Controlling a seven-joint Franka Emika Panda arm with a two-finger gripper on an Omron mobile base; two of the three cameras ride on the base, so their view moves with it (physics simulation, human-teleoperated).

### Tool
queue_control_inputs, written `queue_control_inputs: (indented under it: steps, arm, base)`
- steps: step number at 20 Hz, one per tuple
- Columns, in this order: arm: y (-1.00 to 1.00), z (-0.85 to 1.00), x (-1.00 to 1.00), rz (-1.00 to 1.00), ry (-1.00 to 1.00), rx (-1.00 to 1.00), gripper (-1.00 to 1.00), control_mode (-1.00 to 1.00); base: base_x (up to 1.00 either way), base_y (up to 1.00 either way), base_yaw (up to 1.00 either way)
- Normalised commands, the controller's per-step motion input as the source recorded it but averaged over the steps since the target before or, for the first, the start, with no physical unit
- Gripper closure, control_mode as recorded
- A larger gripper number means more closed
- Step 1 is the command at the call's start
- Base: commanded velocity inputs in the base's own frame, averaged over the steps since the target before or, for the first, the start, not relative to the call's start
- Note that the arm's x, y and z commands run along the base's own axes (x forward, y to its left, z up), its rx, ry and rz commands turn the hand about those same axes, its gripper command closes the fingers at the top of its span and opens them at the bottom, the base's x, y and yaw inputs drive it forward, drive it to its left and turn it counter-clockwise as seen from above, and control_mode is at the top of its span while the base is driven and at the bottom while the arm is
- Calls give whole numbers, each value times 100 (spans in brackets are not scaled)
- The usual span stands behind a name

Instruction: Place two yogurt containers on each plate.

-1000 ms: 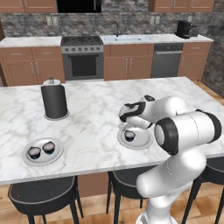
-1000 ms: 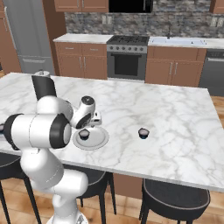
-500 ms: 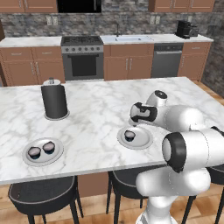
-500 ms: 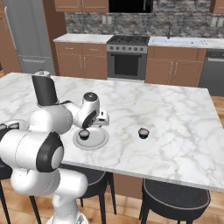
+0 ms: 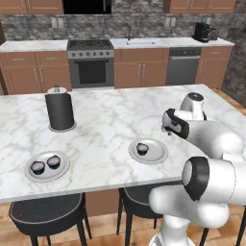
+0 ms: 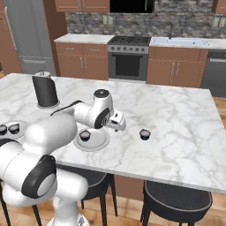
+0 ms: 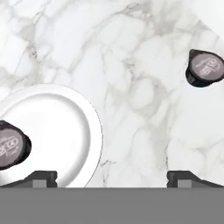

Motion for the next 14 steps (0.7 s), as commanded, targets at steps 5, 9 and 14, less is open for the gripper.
queue_control_inputs:
  steps: [5,9,14]
  arm:
    - [-89,2,-7,-21,0,-5,-100,-100]
    - [-81,0,1,-10,0,-5,-100,-100]
    - [-68,0,25,-11,0,0,-100,-100]
  base:
    - [0,0,0]
    - [0,0,0]
    - [0,0,0]
